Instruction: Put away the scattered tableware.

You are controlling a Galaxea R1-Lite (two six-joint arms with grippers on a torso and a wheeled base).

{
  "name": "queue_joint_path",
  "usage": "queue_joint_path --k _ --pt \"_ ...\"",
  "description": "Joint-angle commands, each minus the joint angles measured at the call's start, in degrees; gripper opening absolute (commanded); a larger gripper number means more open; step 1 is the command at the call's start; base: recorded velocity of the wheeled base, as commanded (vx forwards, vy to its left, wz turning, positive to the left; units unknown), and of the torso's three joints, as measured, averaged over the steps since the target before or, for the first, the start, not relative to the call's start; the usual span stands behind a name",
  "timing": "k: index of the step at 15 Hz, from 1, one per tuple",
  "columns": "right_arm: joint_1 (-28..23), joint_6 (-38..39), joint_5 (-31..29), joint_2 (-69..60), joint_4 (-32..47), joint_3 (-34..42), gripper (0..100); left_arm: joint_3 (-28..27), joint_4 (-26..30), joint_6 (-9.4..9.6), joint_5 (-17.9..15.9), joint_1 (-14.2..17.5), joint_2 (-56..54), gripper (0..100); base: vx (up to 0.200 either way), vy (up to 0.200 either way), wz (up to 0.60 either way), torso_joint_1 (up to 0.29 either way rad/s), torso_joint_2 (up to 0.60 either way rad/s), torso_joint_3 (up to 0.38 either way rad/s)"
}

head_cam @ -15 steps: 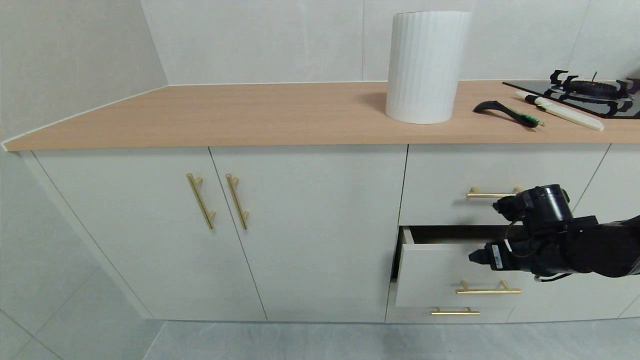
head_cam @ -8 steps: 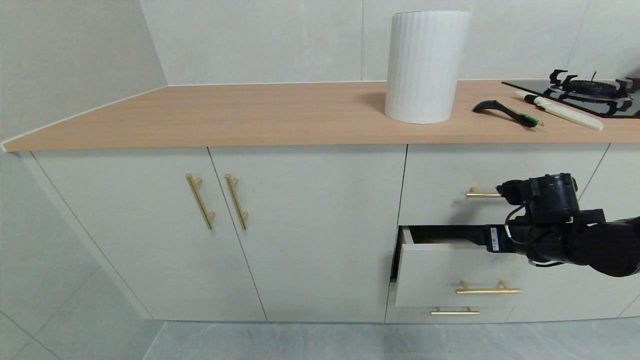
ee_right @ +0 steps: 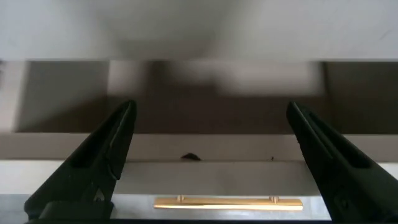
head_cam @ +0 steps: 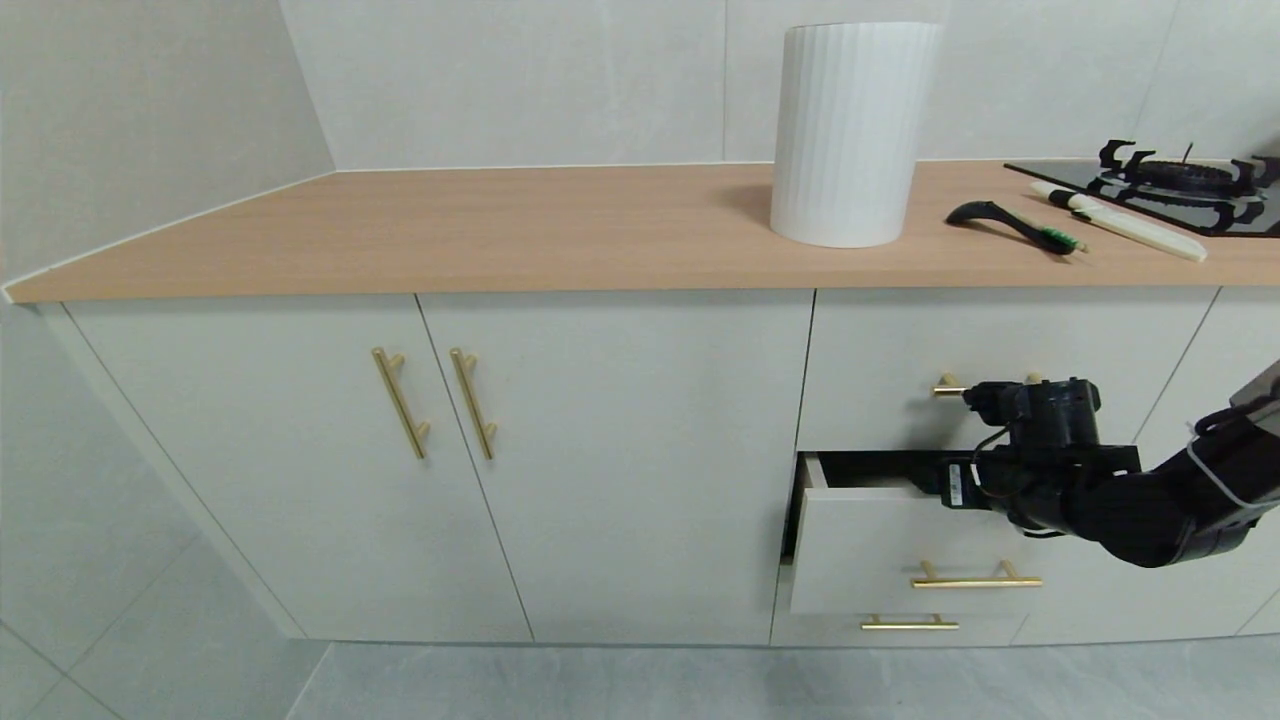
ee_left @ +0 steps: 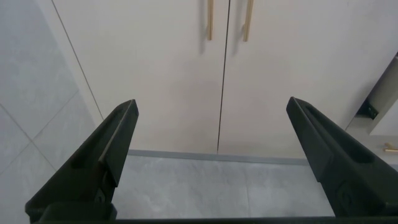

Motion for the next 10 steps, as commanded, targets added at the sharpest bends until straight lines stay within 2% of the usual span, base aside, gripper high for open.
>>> queue_joint_path --k 1,10 --pt "-0.22 -0.07 0.0 0.89 0.28 -0.03 100 0.0 -0.02 -0.04 0.01 0.01 0.07 100 0.0 0.0 0.0 0.0 0.0 0.0" --pt "-0.22 -0.51 0.44 -6.23 14.34 -0.56 100 0.0 -0.02 -0.04 0.01 0.01 0.07 100 0.0 0.0 0.0 0.0 0.0 0.0"
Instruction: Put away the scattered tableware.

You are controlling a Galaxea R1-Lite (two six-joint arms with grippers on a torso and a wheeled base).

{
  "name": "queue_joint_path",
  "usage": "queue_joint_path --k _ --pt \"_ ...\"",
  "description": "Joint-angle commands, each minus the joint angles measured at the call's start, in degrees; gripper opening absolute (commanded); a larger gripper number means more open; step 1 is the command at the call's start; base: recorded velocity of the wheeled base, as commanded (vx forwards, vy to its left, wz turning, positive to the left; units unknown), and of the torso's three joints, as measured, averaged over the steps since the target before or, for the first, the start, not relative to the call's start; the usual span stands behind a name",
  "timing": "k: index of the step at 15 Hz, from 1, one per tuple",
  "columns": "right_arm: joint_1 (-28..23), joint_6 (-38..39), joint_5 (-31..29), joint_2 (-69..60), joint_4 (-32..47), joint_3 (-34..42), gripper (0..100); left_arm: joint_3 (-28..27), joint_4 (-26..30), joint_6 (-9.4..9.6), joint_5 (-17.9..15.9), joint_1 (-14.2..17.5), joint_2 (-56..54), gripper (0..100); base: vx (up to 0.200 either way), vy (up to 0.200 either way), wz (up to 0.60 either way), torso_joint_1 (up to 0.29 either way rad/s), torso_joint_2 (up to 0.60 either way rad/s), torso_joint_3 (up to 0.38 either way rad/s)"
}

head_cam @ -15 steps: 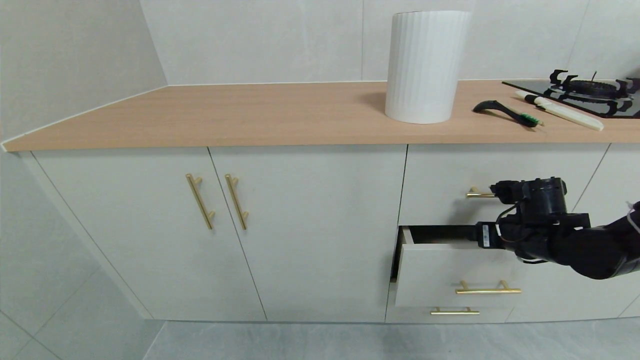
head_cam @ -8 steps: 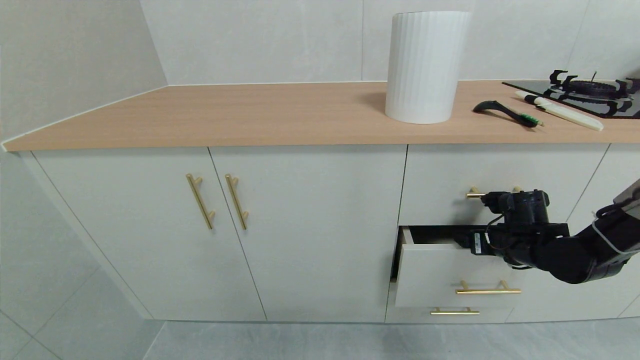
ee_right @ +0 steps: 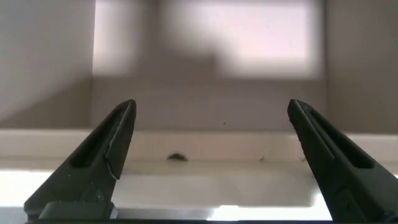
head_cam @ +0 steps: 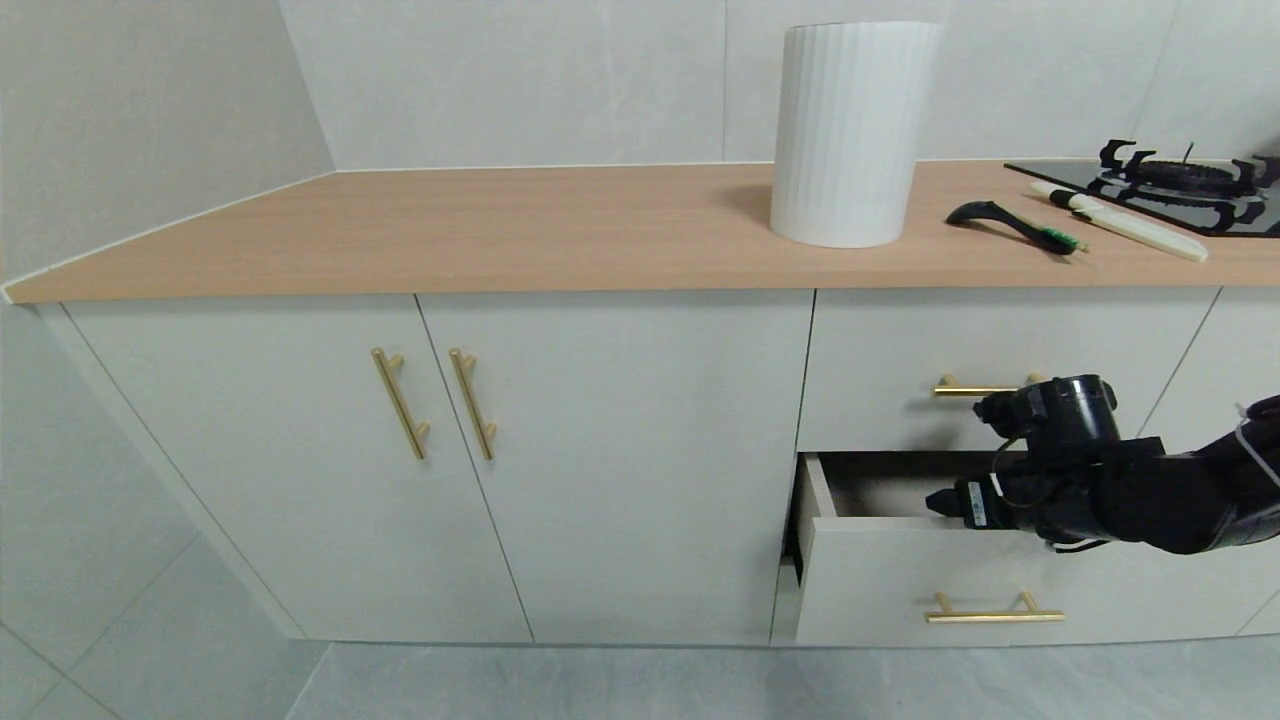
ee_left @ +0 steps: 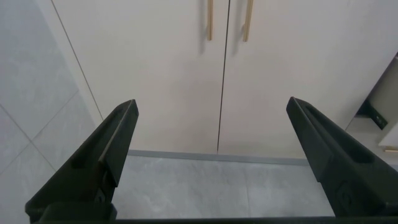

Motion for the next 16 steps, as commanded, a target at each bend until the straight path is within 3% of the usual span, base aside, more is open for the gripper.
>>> queue_joint_path --k 1,8,16 --pt "0.04 -0.07 -0.01 -1.31 1.11 -0.15 100 0.0 -0.02 -0.02 0.01 0.01 0.07 100 0.0 0.0 0.0 0.0 0.0 0.0" --pt "0.57 0.01 0.08 -6.41 4.71 4.51 100 0.0 -0.02 -0.02 0.01 0.01 0.07 100 0.0 0.0 0.0 0.0 0.0 0.0" --pt "1.36 0.28 0.17 -16.07 4.63 19.8 100 0.0 -0.02 -0.02 0.01 0.01 0.07 100 0.0 0.0 0.0 0.0 0.0 0.0"
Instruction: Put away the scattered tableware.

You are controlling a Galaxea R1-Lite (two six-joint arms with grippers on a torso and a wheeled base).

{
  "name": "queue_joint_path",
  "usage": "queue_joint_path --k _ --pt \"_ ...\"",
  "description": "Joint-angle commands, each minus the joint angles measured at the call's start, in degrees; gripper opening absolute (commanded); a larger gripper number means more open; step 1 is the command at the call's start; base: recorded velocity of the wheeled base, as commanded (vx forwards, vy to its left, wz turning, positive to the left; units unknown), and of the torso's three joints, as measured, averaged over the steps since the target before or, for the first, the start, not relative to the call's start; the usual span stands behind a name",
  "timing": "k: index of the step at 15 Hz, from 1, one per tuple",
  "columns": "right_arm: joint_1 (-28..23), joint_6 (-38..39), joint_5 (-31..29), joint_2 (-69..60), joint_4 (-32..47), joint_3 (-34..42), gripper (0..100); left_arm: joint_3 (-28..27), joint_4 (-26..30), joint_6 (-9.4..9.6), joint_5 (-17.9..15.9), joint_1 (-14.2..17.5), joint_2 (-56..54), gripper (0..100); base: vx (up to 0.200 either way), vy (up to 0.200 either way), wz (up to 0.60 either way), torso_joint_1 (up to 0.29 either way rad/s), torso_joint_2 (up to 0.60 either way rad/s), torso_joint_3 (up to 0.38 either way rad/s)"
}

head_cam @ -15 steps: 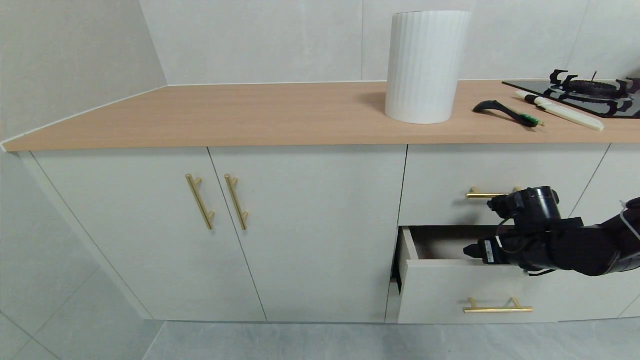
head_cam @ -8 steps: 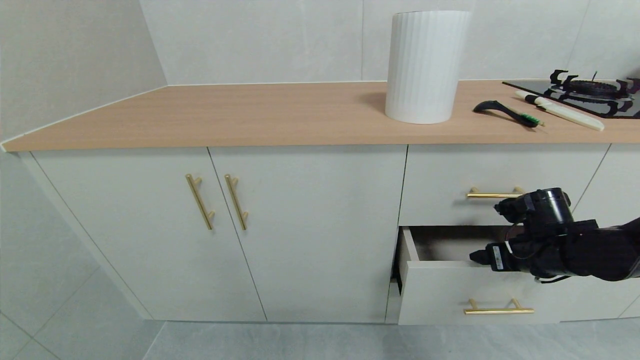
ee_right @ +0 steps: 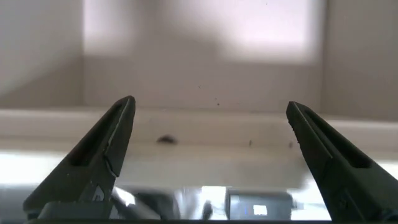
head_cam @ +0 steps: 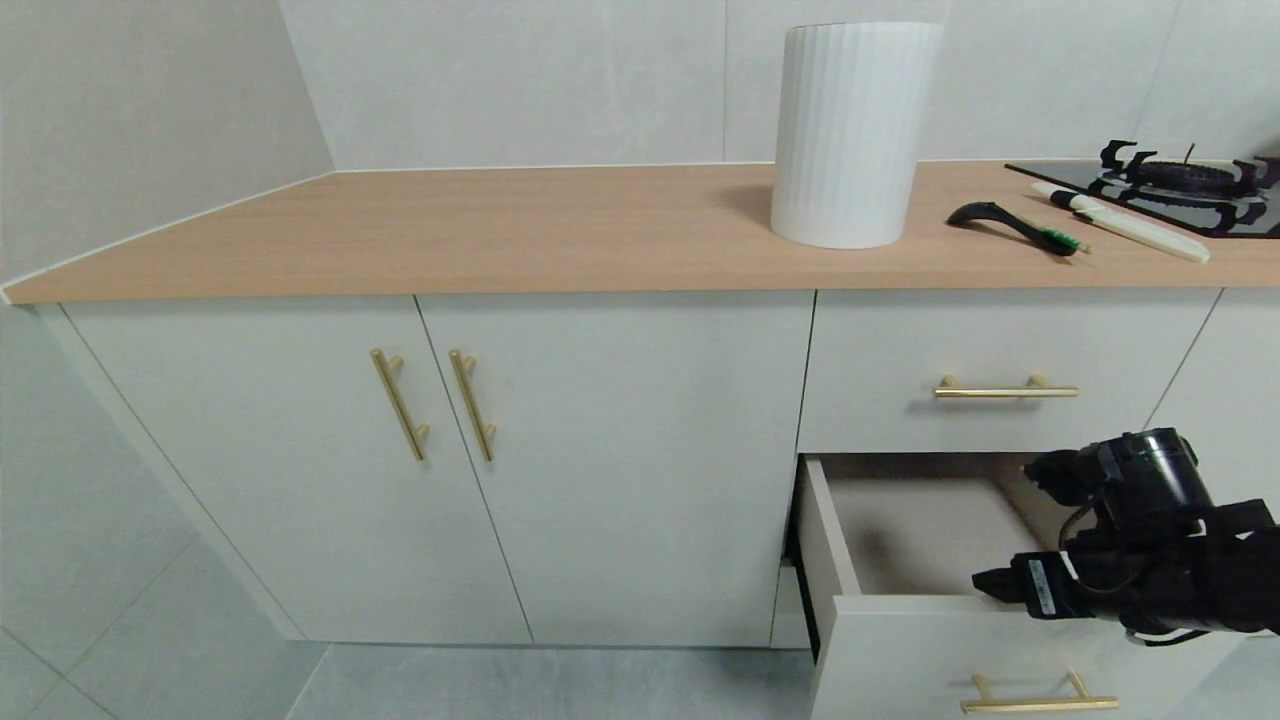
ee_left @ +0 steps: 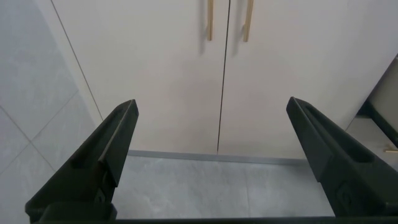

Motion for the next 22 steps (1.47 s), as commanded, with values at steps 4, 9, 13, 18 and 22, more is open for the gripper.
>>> queue_joint_path --k 4,9,13,18,22 --pt "2.13 0.12 -0.02 -11.82 -0.14 11.21 100 0.0 -0.02 -0.02 0.01 0.01 0.0 100 0.0 0.0 0.0 0.0 0.0 0.0" --pt "4.06 0.21 -0.1 -19.2 -0.05 18.68 100 0.0 -0.02 -0.02 0.01 0.01 0.0 100 0.0 0.0 0.0 0.0 0.0 0.0" --pt "4.06 0.03 -0.1 -22.01 -0.05 22.99 100 0.0 -0.02 -0.02 0.01 0.01 0.0 100 0.0 0.0 0.0 0.0 0.0 0.0" --pt "3.45 -7.53 0.42 -25.79 0.04 15.61 100 0.0 -0.02 -0.02 0.01 0.01 0.0 100 0.0 0.0 0.0 0.0 0.0 0.0" --pt "3.01 -7.97 0.51 -27.29 0.12 7.61 100 0.0 -0.02 -0.02 0.01 0.01 0.0 100 0.0 0.0 0.0 0.0 0.0 0.0"
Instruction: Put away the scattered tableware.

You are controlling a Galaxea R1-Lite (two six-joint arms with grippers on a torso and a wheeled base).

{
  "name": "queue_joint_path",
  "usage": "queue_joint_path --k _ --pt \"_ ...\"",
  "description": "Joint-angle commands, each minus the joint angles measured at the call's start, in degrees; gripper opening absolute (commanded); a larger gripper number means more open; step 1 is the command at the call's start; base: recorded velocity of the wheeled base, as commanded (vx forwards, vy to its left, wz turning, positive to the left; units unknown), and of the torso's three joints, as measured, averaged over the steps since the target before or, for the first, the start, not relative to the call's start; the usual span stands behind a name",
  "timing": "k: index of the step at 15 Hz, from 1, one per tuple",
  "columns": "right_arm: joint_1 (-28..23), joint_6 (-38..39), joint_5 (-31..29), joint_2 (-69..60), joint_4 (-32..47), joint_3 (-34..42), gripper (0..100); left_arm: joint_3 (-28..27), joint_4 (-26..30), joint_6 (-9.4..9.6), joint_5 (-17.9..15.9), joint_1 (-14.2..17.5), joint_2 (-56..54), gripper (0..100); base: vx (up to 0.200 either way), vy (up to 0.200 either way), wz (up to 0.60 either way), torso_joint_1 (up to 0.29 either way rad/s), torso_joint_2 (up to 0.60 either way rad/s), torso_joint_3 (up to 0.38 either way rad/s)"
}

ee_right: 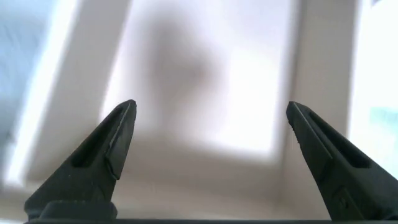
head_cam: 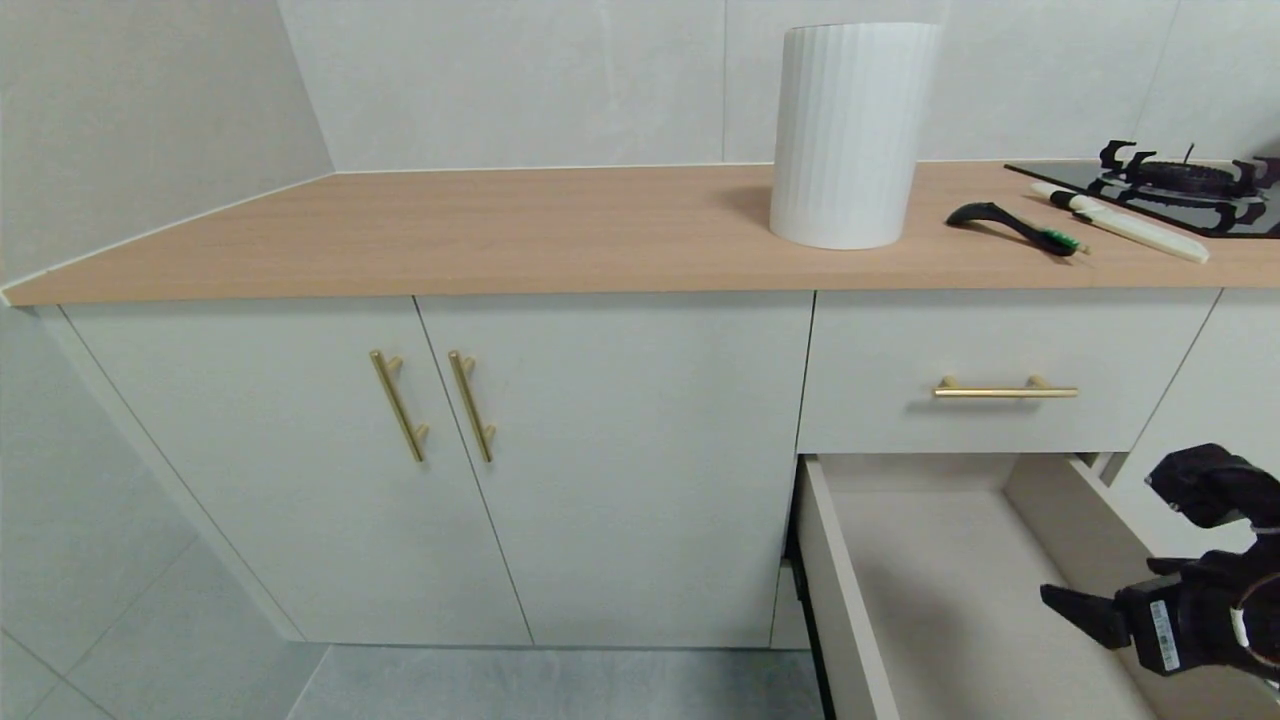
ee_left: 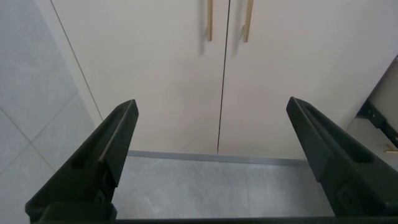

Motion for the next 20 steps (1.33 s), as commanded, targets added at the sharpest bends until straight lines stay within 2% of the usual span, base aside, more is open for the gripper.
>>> queue_joint_path --k 1,6,11,13,16,18,19,20 --pt "-0.11 -0.13 0.02 -0.93 -0.1 -3.35 100 0.0 -0.02 -0.04 0.04 0.01 0.0 100 0.0 0.0 0.0 0.0 0.0 0.0" --pt "-0.11 -0.22 0.2 -2.07 -0.1 -4.93 100 0.0 -0.02 -0.04 0.04 0.01 0.0 100 0.0 0.0 0.0 0.005 -0.06 -0.06" --pt "-0.11 -0.66 0.38 -2.87 -0.1 -6.51 100 0.0 -0.02 -0.04 0.04 0.01 0.0 100 0.0 0.0 0.0 0.048 -0.37 -0.335" --pt "-0.46 -0.66 0.46 -2.07 0.08 -9.94 100 0.0 -0.02 -0.04 0.04 0.01 0.0 100 0.0 0.0 0.0 0.11 -0.49 -0.344" --pt "-5.91 -1.8 3.54 1.71 4.83 -23.03 100 0.0 -0.02 -0.04 0.04 0.01 0.0 100 0.0 0.0 0.0 0.115 -0.39 -0.277" --pt "-7.23 -1.8 3.98 4.96 7.02 -31.38 100 0.0 -0.02 -0.04 0.04 0.01 0.0 100 0.0 0.0 0.0 0.037 -0.12 -0.085" --pt "-7.93 -1.8 3.72 7.59 10.19 -38.59 100 0.0 -0.02 -0.04 0.04 0.01 0.0 100 0.0 0.0 0.0 0.0 0.0 0.0" --pt "-7.93 -1.71 3.63 8.82 12.38 -41.93 100 0.0 -0.02 -0.04 0.04 0.01 0.0 100 0.0 0.0 0.0 0.0 0.0 0.0"
